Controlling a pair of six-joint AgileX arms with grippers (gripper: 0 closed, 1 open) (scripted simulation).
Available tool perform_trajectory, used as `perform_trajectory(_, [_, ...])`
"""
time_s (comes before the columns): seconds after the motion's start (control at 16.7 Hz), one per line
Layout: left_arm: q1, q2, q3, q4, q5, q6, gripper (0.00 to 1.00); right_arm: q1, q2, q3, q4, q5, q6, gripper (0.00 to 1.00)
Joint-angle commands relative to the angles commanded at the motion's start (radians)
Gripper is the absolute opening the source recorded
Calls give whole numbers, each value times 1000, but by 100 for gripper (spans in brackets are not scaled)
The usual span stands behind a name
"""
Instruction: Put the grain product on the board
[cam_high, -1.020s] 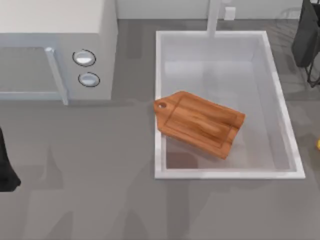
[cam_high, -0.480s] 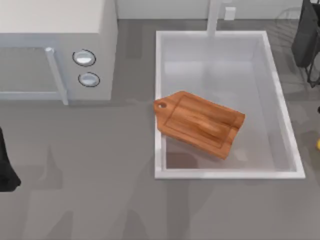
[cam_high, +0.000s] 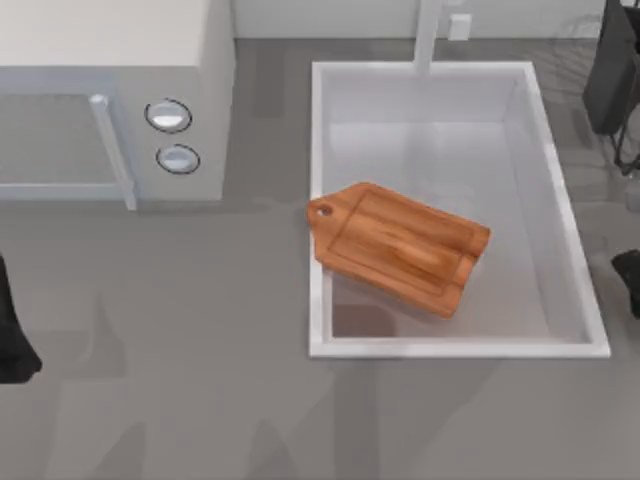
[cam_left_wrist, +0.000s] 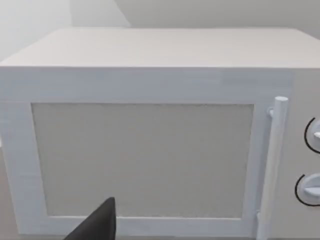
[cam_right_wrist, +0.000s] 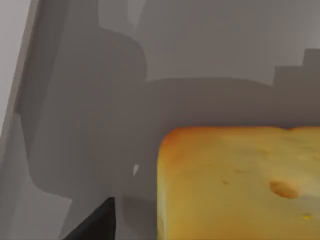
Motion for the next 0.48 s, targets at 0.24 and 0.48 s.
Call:
perform_trajectory(0.24, [0, 0, 0, 0, 0, 0, 100, 0, 0, -1, 1, 0, 0, 92])
perform_trajectory(0.48, [0, 0, 0, 0, 0, 0, 100, 0, 0, -1, 1, 0, 0, 62])
